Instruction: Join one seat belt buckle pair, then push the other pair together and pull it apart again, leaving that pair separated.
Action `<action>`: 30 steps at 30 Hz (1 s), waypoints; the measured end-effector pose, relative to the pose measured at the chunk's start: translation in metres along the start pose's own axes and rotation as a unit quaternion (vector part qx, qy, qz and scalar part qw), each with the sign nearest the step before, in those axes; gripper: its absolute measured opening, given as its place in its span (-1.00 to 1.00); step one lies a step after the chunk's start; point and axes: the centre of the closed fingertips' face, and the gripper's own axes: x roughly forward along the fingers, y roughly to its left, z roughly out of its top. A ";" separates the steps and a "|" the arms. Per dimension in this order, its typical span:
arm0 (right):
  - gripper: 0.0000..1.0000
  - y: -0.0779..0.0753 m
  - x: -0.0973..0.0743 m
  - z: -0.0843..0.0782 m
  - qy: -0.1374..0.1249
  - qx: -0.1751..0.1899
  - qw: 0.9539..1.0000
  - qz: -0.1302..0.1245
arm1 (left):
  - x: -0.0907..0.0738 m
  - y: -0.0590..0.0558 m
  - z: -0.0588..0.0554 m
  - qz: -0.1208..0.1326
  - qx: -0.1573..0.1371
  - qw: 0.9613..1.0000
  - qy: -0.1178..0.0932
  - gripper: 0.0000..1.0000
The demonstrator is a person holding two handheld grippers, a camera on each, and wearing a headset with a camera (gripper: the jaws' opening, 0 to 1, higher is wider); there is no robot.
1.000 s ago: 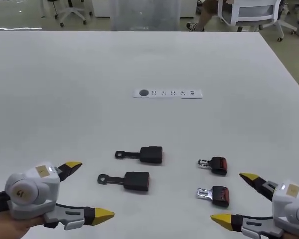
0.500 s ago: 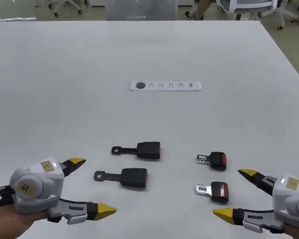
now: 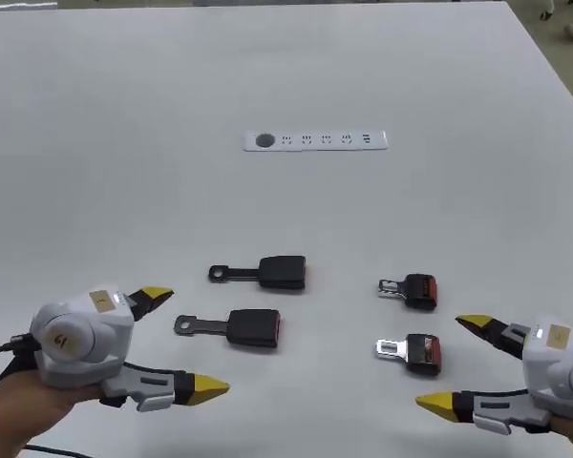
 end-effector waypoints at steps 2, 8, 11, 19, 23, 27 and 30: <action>0.62 -0.001 0.001 -0.001 0.002 0.001 1.000 0.004 | 0.004 0.001 -0.001 -0.003 0.002 1.000 0.005 0.91; 0.60 -0.005 0.006 -0.006 0.011 -0.002 1.000 0.016 | 0.018 0.003 -0.002 -0.011 0.009 1.000 0.015 0.86; 0.57 -0.007 0.009 -0.008 0.017 -0.005 1.000 0.022 | 0.024 0.002 -0.004 -0.019 0.022 0.999 0.027 0.84; 0.48 -0.013 0.014 -0.012 0.030 -0.011 0.999 0.041 | 0.042 0.007 -0.009 -0.036 0.036 0.998 0.047 0.77; 0.45 -0.015 0.018 -0.016 0.039 -0.014 0.998 0.050 | 0.050 0.009 -0.011 -0.044 0.046 0.996 0.056 0.75; 0.42 -0.017 0.022 -0.020 0.048 -0.019 0.997 0.061 | 0.058 0.009 -0.010 -0.052 0.057 0.995 0.063 0.74; 0.38 -0.018 0.024 -0.022 0.053 -0.021 0.996 0.067 | 0.064 0.010 -0.013 -0.059 0.064 0.994 0.072 0.72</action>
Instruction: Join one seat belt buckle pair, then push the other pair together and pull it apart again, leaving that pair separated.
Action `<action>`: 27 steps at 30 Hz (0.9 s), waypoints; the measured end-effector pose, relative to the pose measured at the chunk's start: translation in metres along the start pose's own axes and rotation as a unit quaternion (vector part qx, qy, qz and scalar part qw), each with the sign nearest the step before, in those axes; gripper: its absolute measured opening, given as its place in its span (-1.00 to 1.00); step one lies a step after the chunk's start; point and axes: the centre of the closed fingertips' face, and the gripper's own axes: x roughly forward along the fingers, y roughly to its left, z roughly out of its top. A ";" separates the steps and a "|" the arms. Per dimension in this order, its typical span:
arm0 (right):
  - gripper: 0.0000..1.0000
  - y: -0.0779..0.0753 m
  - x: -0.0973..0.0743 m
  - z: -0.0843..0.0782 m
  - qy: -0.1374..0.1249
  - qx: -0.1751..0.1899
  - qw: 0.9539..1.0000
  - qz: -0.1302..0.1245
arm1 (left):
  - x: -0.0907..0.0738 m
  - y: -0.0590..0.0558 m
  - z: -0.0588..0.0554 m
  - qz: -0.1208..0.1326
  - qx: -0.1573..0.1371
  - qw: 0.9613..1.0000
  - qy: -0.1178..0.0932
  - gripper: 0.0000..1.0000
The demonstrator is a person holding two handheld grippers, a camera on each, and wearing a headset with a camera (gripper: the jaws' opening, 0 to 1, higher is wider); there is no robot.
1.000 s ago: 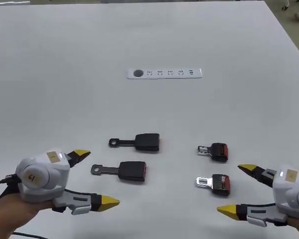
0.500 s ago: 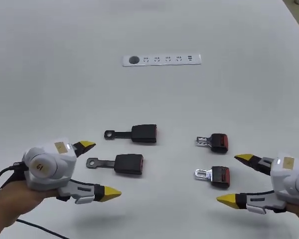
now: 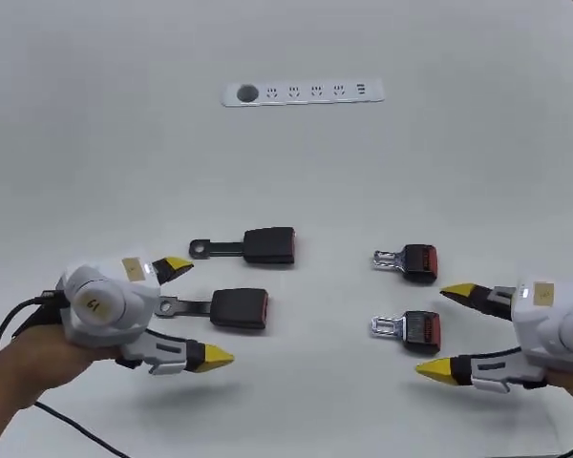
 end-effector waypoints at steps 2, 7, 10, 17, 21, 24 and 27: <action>0.34 0.000 0.001 -0.002 0.005 -0.003 1.000 0.006 | 0.004 0.000 0.001 -0.003 0.003 1.000 0.001 0.67; 0.29 0.001 0.002 -0.005 0.015 -0.009 1.000 0.015 | 0.019 -0.004 -0.007 -0.020 0.029 0.999 0.024 0.59; 0.27 0.000 0.005 -0.007 0.020 -0.010 1.000 0.020 | 0.025 -0.004 -0.009 -0.026 0.040 0.998 0.030 0.56; 0.19 -0.001 0.011 -0.007 0.026 -0.020 0.999 0.033 | 0.033 -0.002 -0.009 -0.035 0.069 0.996 0.042 0.47; 0.14 0.000 0.013 -0.007 0.036 -0.028 0.998 0.043 | 0.039 0.000 -0.013 -0.040 0.093 0.993 0.055 0.43; 0.10 0.000 0.013 -0.006 0.038 -0.033 0.998 0.049 | 0.041 0.000 -0.014 -0.047 0.102 0.992 0.058 0.31; 0.07 0.001 0.013 -0.007 0.045 -0.041 0.997 0.055 | 0.043 0.002 -0.016 -0.044 0.131 0.988 0.066 0.26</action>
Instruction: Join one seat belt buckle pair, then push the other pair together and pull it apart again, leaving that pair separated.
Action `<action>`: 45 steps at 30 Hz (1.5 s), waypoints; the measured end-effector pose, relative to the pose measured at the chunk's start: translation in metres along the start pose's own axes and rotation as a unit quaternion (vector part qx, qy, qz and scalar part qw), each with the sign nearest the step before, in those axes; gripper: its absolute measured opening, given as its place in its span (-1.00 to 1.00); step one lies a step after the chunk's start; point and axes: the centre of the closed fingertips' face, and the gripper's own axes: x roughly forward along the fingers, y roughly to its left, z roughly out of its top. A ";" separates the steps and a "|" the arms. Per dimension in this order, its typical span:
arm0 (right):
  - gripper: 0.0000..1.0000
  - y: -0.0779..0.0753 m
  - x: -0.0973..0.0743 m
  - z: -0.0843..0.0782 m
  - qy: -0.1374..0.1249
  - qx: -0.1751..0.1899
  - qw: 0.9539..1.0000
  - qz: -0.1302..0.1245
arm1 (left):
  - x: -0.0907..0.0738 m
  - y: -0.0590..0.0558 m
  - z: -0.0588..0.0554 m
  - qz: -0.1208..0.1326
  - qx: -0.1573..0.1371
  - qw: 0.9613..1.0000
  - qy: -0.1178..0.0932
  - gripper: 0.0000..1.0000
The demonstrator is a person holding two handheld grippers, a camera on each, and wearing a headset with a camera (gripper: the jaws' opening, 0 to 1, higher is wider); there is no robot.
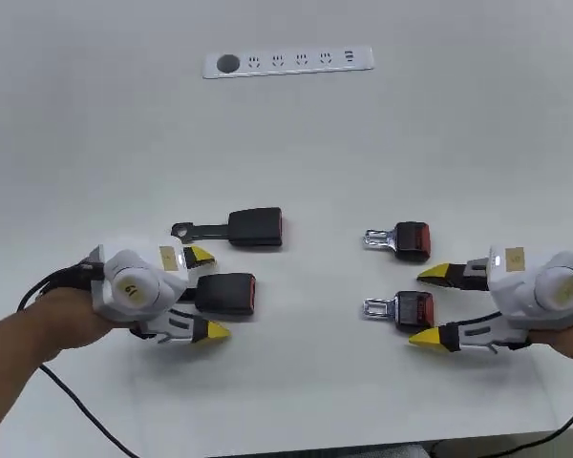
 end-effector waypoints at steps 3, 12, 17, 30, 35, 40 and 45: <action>0.06 0.001 0.000 -0.002 0.005 -0.004 1.000 0.007 | 0.003 -0.001 0.002 -0.008 0.001 1.000 -0.003 0.22; 0.03 0.002 0.001 0.001 0.004 -0.006 1.000 0.018 | 0.000 -0.002 -0.001 -0.020 -0.002 1.000 -0.007 0.10; 0.02 0.004 0.001 0.004 0.004 -0.003 1.000 0.018 | -0.001 -0.002 -0.001 -0.025 0.005 1.000 -0.010 0.07; -0.17 0.006 0.000 0.003 0.022 -0.019 0.999 0.022 | -0.006 -0.009 0.001 -0.033 0.018 0.999 -0.009 -0.14; -0.25 0.005 0.000 -0.001 0.033 -0.026 0.999 0.026 | -0.007 -0.005 -0.001 -0.031 0.019 0.999 -0.005 -0.31; -0.27 0.003 0.000 -0.003 0.041 -0.032 0.998 0.030 | -0.006 -0.006 0.000 -0.037 0.036 0.999 0.000 -0.32; -0.27 0.003 0.000 -0.004 0.042 -0.034 0.998 0.032 | -0.005 -0.005 -0.001 -0.045 0.044 0.998 0.002 -0.32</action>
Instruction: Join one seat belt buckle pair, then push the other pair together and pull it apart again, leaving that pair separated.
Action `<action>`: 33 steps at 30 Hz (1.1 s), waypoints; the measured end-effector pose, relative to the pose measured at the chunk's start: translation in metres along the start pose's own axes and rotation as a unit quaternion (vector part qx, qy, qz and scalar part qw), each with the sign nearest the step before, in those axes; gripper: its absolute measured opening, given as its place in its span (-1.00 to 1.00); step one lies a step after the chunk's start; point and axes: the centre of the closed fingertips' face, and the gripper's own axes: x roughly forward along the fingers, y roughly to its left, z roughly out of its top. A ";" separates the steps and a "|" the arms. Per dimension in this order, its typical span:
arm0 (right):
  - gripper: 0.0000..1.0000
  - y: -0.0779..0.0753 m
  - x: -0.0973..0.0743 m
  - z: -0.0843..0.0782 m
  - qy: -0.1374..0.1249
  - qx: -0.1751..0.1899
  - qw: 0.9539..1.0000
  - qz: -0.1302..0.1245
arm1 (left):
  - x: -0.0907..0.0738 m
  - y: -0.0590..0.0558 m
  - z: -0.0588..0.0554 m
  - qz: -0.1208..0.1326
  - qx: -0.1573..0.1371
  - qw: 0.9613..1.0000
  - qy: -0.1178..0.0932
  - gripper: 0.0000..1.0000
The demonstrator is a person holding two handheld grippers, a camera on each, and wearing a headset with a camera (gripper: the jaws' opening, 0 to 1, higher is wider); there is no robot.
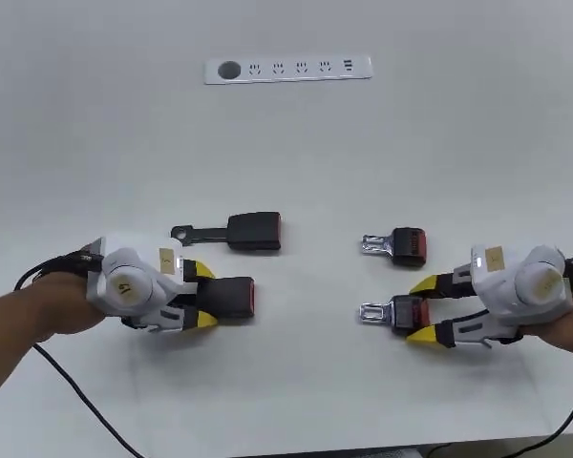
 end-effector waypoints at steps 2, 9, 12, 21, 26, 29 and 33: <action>-0.27 0.000 0.000 0.000 -0.001 0.002 1.000 0.000 | 0.000 0.000 0.000 -0.005 0.004 1.000 0.000 -0.32; -0.27 -0.002 0.002 0.000 0.003 -0.003 1.000 0.002 | 0.001 0.000 -0.002 -0.018 0.020 1.000 0.009 -0.32; -0.27 -0.002 0.003 0.000 0.002 -0.002 1.000 0.002 | 0.001 0.000 -0.002 -0.018 0.019 1.000 0.007 -0.32; -0.28 -0.002 0.009 0.008 -0.007 -0.006 1.000 0.004 | 0.001 0.001 -0.003 -0.017 0.015 1.000 0.003 -0.32; -0.28 -0.002 0.013 0.013 -0.020 -0.012 1.000 0.007 | 0.001 0.001 -0.003 -0.017 0.014 1.000 0.003 -0.32; -0.28 -0.001 0.014 0.015 -0.037 -0.013 0.999 0.007 | 0.001 0.001 -0.003 -0.017 0.013 1.000 0.003 -0.31; -0.27 0.001 0.016 0.022 -0.054 -0.011 0.998 0.004 | 0.001 0.001 -0.002 -0.017 0.012 1.000 0.006 -0.31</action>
